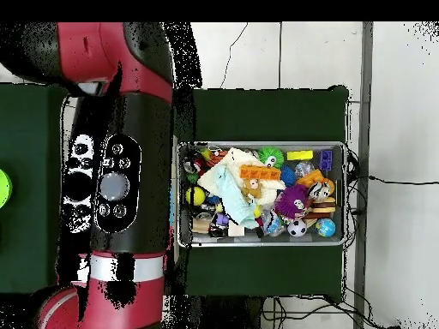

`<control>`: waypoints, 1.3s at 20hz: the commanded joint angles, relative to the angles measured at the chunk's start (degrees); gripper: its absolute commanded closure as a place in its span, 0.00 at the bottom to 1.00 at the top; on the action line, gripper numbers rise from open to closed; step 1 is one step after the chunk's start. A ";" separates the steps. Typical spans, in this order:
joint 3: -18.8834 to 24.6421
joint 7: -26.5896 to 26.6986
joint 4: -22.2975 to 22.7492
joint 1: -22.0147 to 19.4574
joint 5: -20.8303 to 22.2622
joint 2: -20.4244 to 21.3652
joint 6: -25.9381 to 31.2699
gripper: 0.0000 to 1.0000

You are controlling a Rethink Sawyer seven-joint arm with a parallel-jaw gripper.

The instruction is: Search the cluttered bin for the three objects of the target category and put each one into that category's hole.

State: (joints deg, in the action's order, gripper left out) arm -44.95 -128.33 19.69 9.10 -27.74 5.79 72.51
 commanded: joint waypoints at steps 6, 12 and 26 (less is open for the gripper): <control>10.82 1.57 20.64 -2.93 5.14 5.87 -9.15 1.00; 14.78 5.70 25.87 -4.18 6.75 8.33 -14.39 1.00; 16.33 -0.75 30.82 -2.06 11.97 8.44 -22.48 1.00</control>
State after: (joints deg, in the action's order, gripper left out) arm -34.96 -128.33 39.67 6.23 -19.69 14.37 52.76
